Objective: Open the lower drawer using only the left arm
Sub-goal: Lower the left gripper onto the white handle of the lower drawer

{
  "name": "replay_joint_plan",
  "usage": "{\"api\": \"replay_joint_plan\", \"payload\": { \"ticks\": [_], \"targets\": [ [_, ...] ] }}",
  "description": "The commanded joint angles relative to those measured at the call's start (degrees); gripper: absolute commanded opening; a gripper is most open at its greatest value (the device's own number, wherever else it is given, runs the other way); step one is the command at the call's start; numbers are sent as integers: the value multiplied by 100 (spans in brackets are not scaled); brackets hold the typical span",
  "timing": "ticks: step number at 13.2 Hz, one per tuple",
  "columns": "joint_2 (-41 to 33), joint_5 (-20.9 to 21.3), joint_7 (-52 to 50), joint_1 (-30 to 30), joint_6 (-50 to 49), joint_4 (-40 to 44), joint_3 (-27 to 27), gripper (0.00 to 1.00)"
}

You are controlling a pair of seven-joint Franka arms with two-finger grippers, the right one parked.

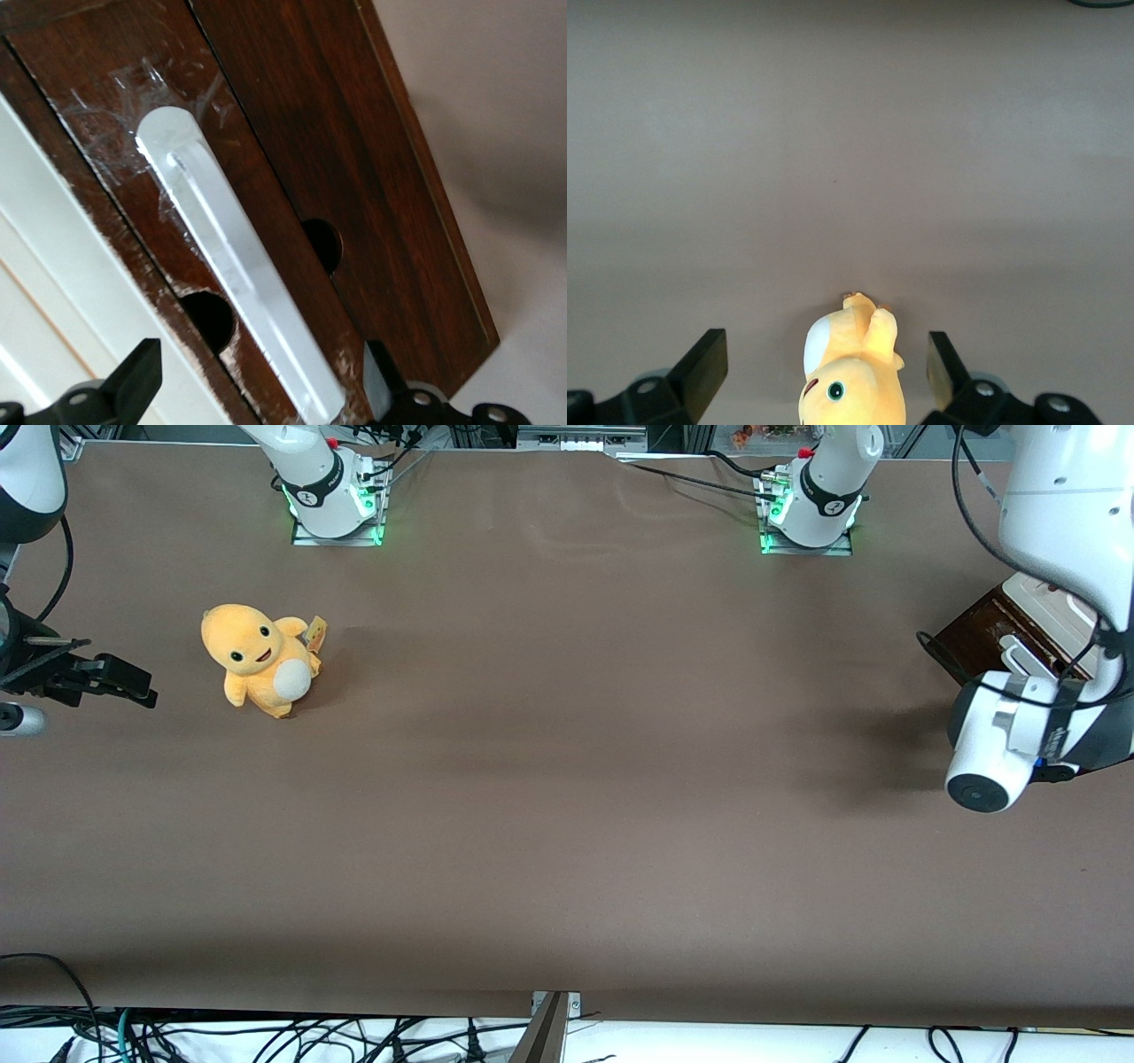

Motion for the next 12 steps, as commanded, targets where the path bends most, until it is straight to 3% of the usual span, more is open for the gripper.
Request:
{"api": "replay_joint_plan", "payload": {
  "ticks": [1,4,7,10,12],
  "targets": [
    [226,292,-312,-38,-286,118,6,100],
    [359,644,-419,-29,-419,118,-3,97],
    [499,759,-629,-29,-428,118,6,72],
    [552,925,-779,-29,-428,118,-3,40],
    [631,1013,-788,-38,-428,136,-3,29]
  ]
}}
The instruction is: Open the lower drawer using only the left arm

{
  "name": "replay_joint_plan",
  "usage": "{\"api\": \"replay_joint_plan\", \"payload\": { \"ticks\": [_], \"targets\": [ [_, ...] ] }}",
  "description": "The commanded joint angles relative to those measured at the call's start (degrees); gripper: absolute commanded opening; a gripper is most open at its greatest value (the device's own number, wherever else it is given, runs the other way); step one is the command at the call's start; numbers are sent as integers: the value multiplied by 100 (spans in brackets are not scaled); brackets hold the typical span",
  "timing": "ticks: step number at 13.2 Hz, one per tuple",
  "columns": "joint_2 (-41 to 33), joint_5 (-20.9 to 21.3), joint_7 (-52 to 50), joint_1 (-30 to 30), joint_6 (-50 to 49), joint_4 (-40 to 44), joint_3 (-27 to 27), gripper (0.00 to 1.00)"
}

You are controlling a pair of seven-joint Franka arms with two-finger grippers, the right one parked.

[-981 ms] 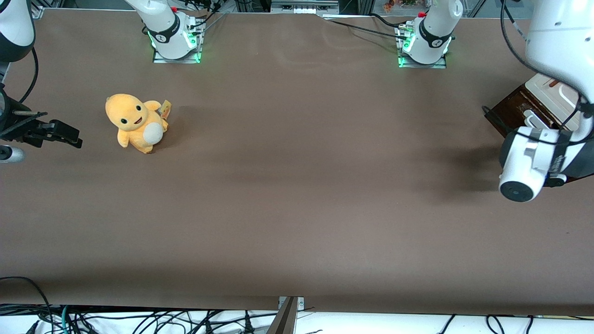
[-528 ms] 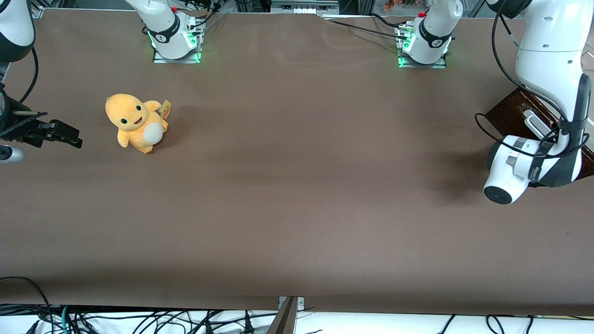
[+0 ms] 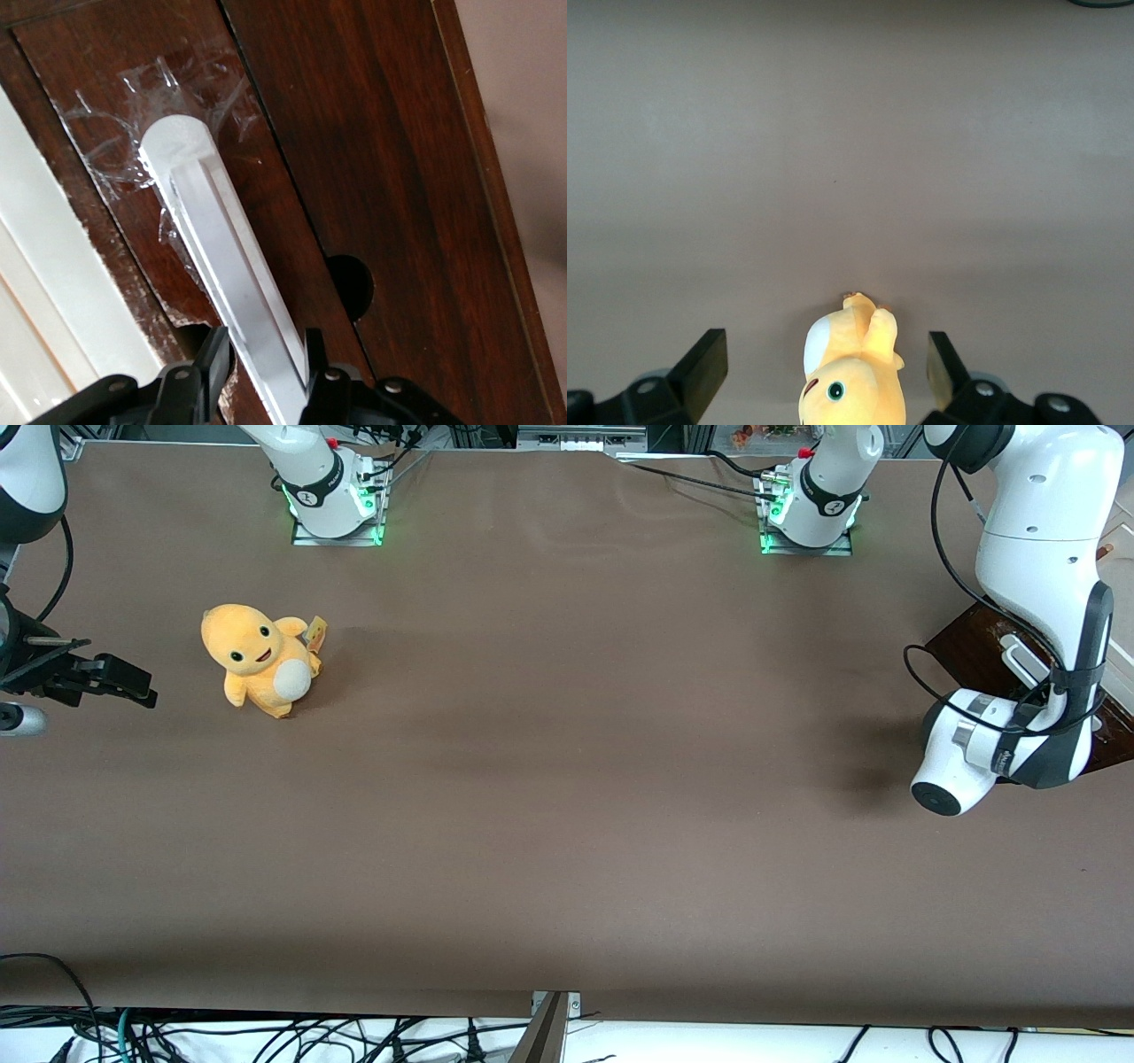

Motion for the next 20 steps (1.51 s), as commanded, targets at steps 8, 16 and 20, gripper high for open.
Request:
{"api": "replay_joint_plan", "payload": {
  "ticks": [8,16,20],
  "targets": [
    [365,244,-119,-289,-277,463,-18,15],
    [559,60,-119,-614,-488,726,-27,15],
    [709,-64,-102,-737,-682,1026,-27,15]
  ]
}}
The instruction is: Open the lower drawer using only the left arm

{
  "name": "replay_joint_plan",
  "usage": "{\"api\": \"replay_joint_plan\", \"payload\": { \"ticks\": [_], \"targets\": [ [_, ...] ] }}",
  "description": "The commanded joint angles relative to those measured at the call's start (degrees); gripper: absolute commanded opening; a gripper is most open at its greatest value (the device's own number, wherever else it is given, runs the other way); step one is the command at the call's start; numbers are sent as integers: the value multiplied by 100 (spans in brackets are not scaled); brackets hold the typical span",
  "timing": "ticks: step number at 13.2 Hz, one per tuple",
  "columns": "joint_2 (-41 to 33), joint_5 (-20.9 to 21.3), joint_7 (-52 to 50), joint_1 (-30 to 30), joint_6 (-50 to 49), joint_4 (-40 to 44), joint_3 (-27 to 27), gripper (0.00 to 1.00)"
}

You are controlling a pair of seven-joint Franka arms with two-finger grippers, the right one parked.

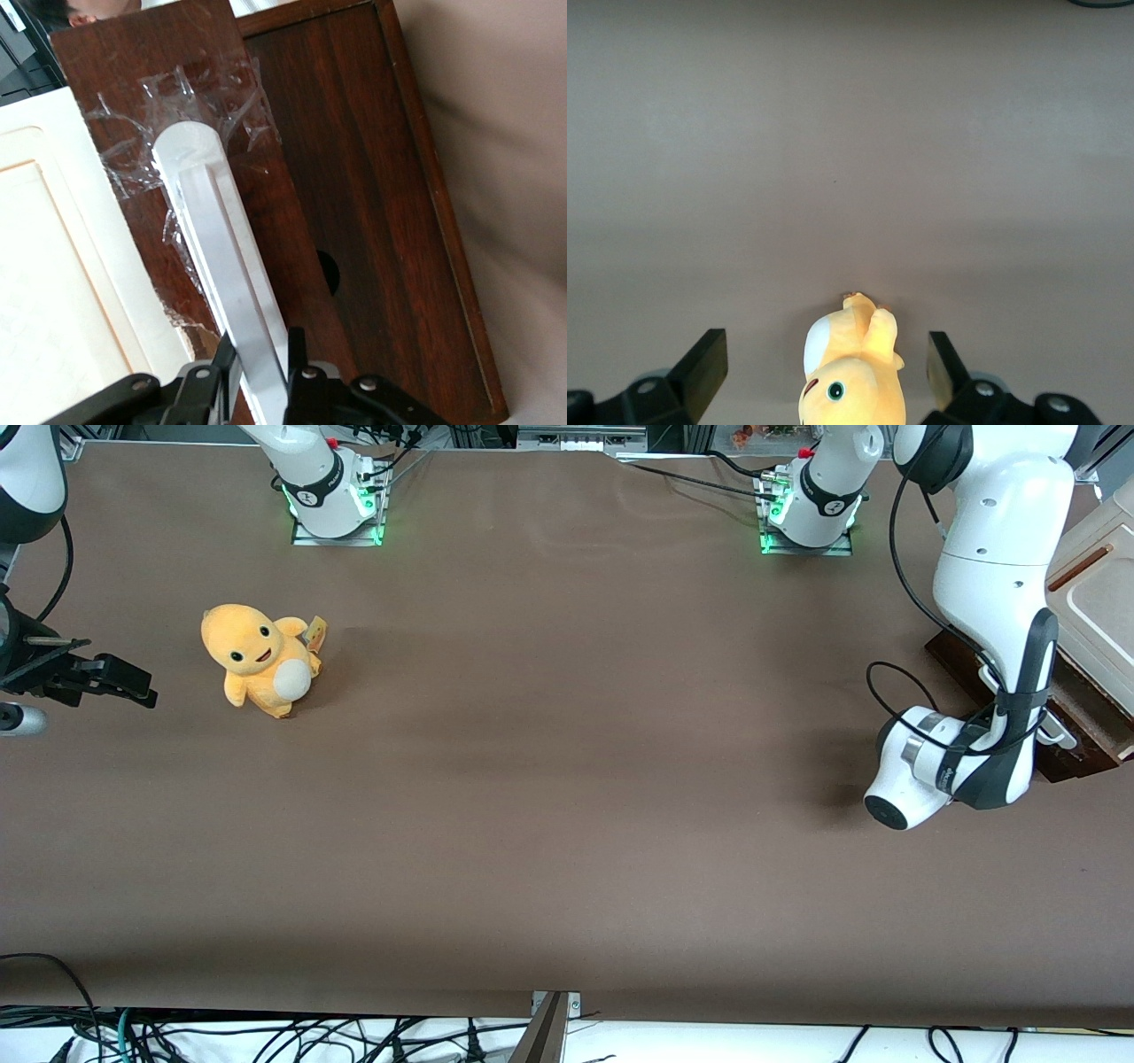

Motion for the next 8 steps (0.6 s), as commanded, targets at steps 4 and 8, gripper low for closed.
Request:
{"api": "replay_joint_plan", "payload": {
  "ticks": [4,8],
  "targets": [
    [172,-195,261,-219,-222,413,13,15],
    [172,-344,279,-280,-222,431,4,17]
  ]
}}
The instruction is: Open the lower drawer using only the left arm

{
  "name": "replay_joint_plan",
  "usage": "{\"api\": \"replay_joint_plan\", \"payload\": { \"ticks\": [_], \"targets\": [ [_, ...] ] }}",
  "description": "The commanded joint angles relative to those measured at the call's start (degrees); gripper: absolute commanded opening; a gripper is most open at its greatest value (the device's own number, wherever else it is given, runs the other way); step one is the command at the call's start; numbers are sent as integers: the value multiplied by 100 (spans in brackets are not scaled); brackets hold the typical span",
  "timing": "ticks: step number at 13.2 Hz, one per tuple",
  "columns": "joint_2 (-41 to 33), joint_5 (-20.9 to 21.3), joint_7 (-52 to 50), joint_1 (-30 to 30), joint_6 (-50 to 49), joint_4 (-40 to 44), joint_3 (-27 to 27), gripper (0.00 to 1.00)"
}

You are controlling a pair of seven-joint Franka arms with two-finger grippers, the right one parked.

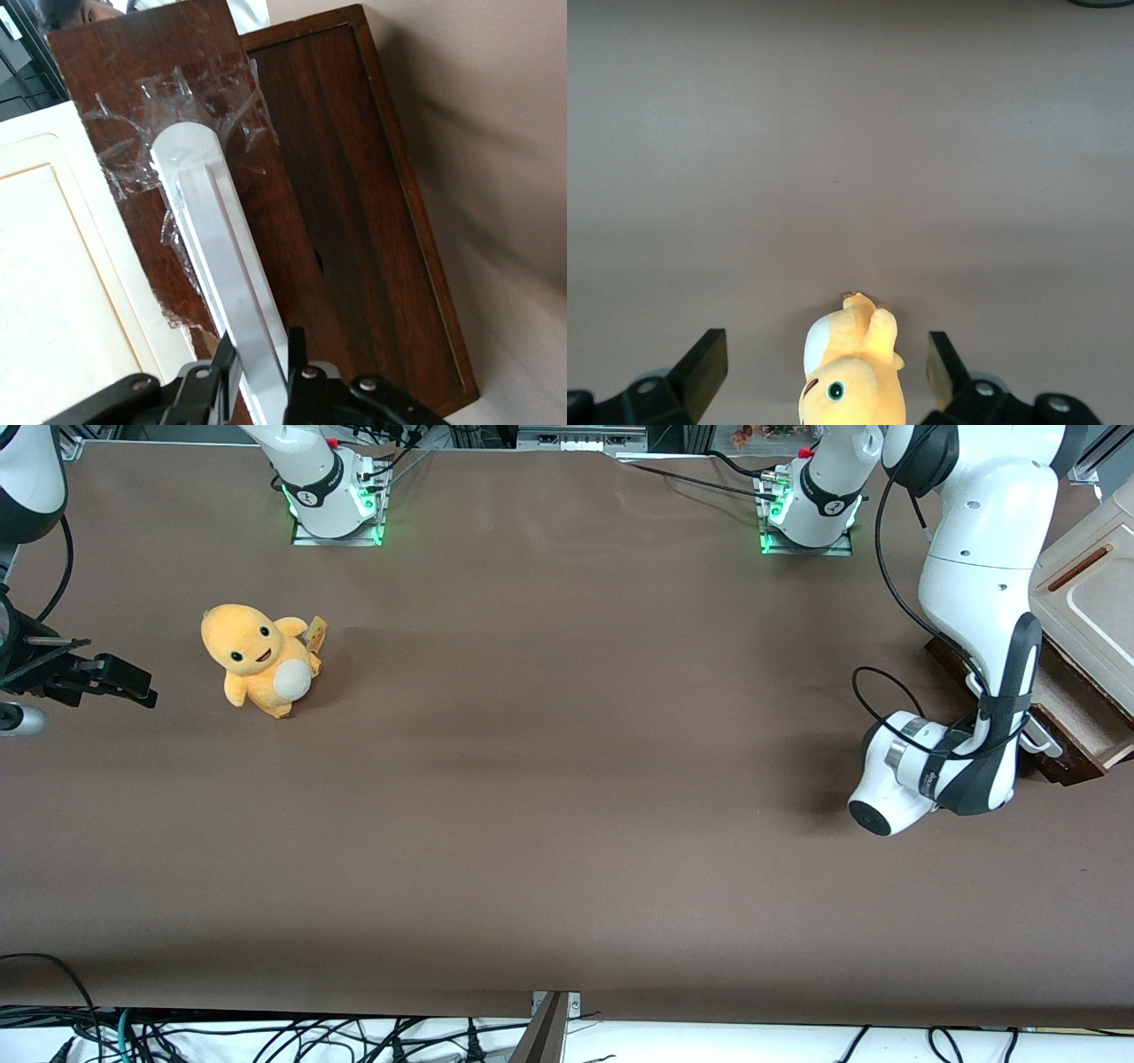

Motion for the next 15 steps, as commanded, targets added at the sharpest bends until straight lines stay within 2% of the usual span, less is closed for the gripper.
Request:
{"api": "replay_joint_plan", "payload": {
  "ticks": [1,2,4,5,6,8,9,13,15],
  "targets": [
    [99,-219,277,-98,-172,277,36,20],
    [107,-280,277,-98,-172,382,36,22],
    [90,-429,285,-89,-172,488,36,44],
    [81,-560,294,-98,-172,610,27,82],
    [63,-727,242,-115,-172,699,19,100],
    [2,-964,268,-151,-172,909,19,100],
    [-33,-1262,285,-142,-172,1119,19,100],
    [-279,-2922,303,-2,-172,1858,36,100],
    [-577,-3905,303,226,-128,2078,1,100]
  ]
}}
